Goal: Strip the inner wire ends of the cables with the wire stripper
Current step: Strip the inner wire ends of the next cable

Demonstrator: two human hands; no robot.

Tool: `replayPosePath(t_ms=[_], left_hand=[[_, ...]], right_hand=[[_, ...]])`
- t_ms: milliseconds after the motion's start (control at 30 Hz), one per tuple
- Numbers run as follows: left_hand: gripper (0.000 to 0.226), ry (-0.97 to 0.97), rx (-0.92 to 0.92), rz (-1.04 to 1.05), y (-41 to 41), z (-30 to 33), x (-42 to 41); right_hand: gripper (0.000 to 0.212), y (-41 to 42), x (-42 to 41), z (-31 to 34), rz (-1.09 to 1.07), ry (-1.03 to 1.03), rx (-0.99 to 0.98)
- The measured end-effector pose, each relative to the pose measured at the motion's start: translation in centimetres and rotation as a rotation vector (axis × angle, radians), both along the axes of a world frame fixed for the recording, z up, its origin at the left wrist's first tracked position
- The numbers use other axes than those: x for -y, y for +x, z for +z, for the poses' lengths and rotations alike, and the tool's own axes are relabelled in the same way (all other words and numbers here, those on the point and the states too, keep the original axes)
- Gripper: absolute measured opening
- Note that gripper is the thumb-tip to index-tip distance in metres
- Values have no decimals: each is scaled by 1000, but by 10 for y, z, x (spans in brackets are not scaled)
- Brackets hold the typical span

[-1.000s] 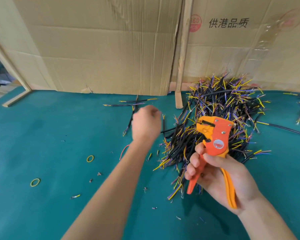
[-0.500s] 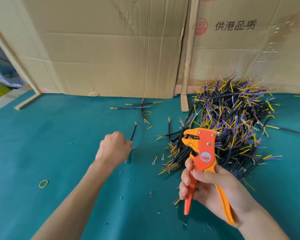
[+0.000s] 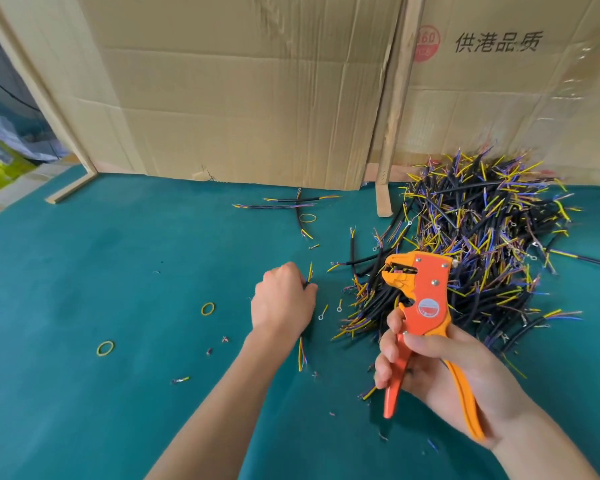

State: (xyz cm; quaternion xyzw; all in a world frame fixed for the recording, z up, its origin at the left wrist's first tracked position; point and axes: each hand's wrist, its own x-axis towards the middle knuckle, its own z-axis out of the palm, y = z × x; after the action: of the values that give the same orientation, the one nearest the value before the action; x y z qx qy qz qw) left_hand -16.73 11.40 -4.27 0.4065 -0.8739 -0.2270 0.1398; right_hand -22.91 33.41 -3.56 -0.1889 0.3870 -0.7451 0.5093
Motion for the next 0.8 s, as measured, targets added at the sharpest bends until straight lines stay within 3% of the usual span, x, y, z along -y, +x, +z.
replayPosePath(t_ms=[133,200,433,600,800], left_hand=[[12,-50,-42,-7,-9,-4,-1],[11,17,-182,-5,-7,-5,-5],[7,615,-846,-82,3,8,-47],[11,1007,-1104,-77,6,12,-63],[14,955,-1217,48,5,8,-58]], right_hand=[[41,1,0,1,-4,18,7],[39,1,1,2,-7,20,9],[42,0,-2,5,-36,46,-25],[56,1,-4,6,-29,73,-128],[59,-2,-9,6,160,19,-143]])
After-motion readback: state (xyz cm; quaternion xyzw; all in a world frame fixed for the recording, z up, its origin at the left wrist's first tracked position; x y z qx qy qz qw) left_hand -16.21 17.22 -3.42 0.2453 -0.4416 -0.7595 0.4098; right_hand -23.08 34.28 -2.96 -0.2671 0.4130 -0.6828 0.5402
